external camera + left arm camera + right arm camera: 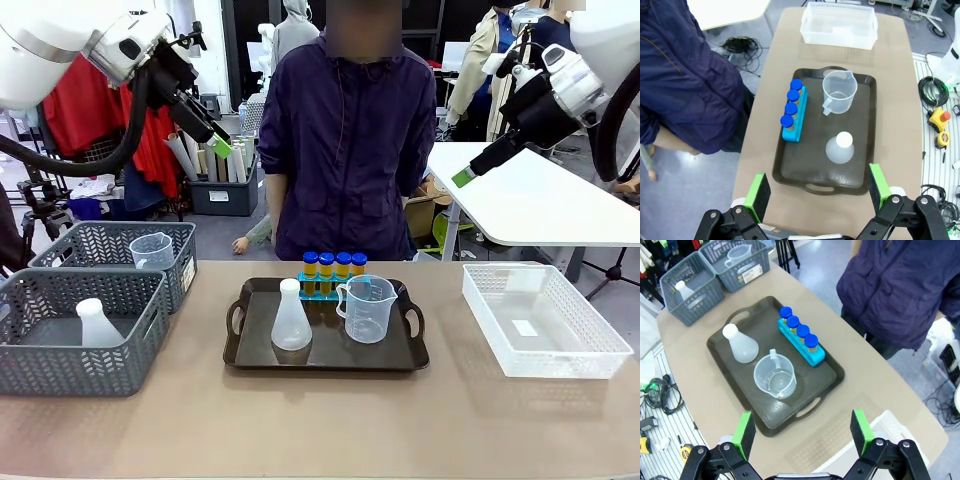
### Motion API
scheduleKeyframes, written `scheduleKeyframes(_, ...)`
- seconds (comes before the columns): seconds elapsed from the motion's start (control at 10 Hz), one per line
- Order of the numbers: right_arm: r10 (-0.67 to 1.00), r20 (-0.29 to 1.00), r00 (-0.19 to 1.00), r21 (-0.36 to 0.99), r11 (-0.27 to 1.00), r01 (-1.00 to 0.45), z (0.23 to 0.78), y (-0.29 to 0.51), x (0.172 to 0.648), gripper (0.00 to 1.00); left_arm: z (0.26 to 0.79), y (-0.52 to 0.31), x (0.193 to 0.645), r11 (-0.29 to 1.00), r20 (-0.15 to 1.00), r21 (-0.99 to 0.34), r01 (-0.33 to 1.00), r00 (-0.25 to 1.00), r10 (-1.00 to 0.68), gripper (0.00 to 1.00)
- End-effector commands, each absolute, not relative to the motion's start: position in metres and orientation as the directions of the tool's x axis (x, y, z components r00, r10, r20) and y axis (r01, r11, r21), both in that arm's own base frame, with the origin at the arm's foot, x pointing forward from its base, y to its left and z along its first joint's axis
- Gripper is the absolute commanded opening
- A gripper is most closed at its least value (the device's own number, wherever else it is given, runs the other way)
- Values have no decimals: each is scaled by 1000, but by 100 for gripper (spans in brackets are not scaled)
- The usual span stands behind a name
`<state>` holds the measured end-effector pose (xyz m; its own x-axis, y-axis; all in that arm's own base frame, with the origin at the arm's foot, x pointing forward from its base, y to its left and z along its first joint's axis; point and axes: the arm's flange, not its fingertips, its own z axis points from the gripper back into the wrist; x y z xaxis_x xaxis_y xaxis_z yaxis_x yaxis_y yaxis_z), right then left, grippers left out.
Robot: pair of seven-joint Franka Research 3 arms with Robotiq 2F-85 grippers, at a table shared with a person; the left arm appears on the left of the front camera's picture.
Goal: Prepare the laboratory tools.
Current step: Pick up one Small flask and place it on the Handle tray.
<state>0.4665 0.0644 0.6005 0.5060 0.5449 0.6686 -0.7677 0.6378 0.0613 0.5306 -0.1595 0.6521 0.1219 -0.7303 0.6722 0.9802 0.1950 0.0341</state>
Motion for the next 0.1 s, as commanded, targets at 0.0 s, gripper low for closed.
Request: scheduleKeyframes(0.0,539,679,499,71,629,-774,602,63,467,100,653,-159,530,196,675,34,980,122,-727,100)
